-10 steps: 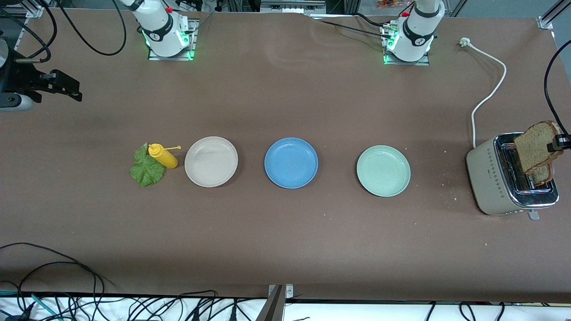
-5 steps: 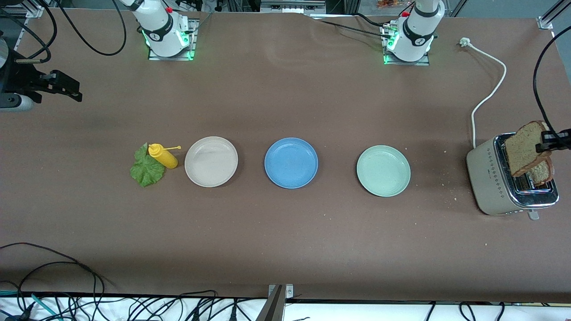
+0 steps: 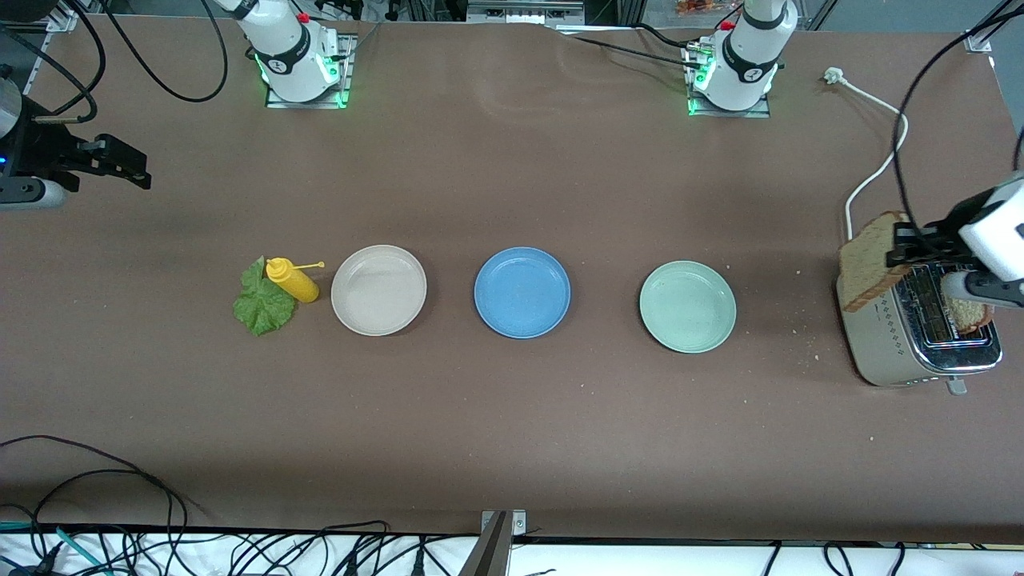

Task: Make sandwich in blue plate with both arms
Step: 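Carry the bread slice with the left gripper over the blue plate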

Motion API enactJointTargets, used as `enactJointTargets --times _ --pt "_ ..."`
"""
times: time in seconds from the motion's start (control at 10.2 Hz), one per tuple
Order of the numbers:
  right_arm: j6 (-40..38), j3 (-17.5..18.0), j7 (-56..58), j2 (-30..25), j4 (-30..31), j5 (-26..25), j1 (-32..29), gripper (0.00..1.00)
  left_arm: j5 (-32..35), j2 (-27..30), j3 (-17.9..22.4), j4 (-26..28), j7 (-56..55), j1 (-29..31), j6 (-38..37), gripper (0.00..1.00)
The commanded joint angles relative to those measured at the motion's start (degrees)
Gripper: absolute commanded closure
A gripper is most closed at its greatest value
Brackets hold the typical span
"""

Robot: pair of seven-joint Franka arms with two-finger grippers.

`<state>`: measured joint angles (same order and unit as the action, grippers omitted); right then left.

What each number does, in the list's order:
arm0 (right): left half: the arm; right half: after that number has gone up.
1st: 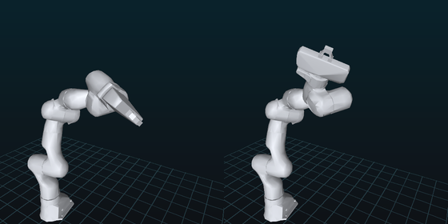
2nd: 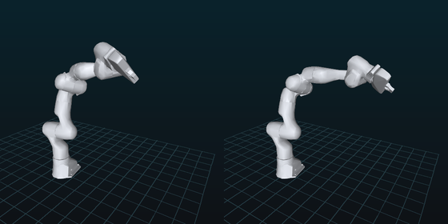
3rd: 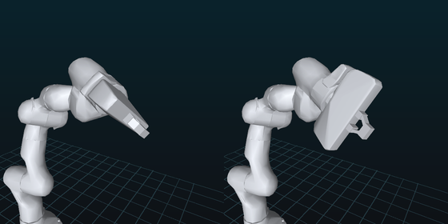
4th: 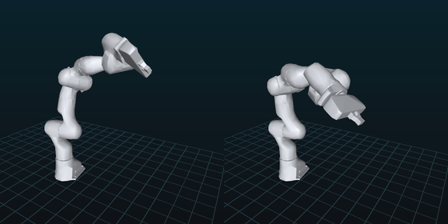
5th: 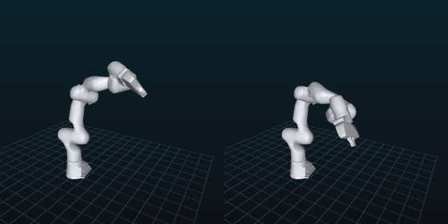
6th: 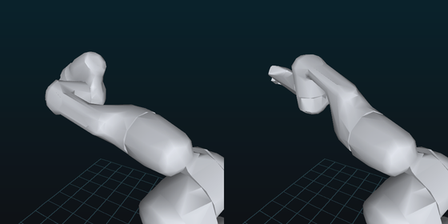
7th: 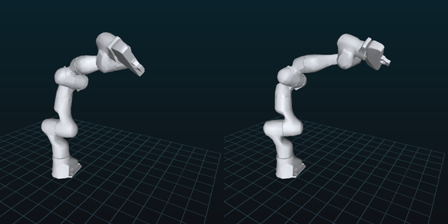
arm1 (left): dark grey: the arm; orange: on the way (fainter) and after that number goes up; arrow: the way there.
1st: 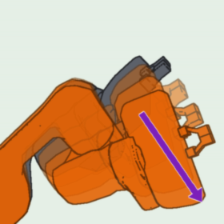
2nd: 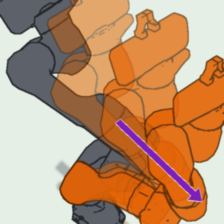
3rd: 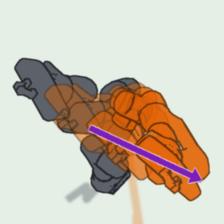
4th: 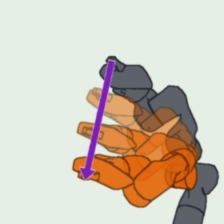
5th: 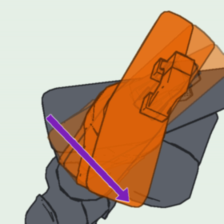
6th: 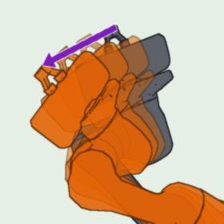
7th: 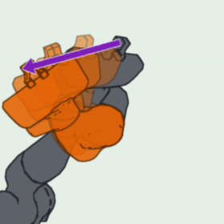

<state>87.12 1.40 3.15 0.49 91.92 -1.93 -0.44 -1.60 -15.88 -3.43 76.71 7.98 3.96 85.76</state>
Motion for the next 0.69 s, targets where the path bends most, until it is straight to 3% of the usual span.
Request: enactJointTargets --times 0.0,0.2,0.59 --pt "-0.37 -0.08 -0.33 0.74 -1.48 0.44 0.09 0.00 -6.99 3.04 0.88 8.79 -6.54 -4.56 8.43 1.00" --pt "-0.55 -0.08 -0.42 0.66 -1.48 0.44 0.18 0.00 -13.66 2.34 0.88 13.00 -13.65 -7.81 15.89 1.00" --pt "-0.20 -0.34 -0.42 0.83 -1.48 0.26 -0.17 0.00 -27.46 -5.20 0.88 13.38 -19.66 -14.67 24.18 1.00"
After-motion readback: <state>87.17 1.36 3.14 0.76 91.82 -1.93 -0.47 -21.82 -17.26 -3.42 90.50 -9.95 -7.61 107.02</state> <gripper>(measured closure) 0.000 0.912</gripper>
